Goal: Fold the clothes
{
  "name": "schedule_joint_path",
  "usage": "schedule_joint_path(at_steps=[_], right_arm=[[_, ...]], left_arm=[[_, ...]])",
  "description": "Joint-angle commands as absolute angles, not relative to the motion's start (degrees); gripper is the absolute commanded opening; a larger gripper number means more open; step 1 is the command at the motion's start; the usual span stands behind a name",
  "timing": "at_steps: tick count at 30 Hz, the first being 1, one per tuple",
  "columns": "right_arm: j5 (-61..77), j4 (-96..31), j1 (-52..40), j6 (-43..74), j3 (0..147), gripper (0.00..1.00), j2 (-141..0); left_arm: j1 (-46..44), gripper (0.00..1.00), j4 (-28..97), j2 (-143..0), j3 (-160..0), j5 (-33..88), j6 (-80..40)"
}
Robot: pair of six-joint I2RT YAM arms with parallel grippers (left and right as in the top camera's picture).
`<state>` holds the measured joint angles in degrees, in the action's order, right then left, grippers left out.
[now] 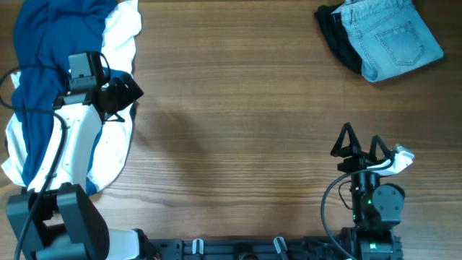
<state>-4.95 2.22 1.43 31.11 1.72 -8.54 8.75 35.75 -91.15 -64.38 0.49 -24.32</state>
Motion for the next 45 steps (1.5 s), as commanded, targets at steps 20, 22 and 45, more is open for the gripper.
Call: schedule_joint_path(at_steps=[20, 22, 45], right_arm=[[0.7, 0.4, 0.5, 14.1, 0.3, 1.00, -0.6], [0.7, 0.4, 0.5, 14.1, 0.3, 1.00, -0.6], [0.7, 0.4, 0.5, 14.1, 0.3, 1.00, -0.6]], left_arm=[[8.9, 1.00, 35.6, -91.6, -64.5, 0.6, -24.8], [8.9, 1.00, 35.6, -91.6, -64.5, 0.6, -24.8], [8.1, 1.00, 6.9, -45.3, -32.3, -1.0, -18.2]])
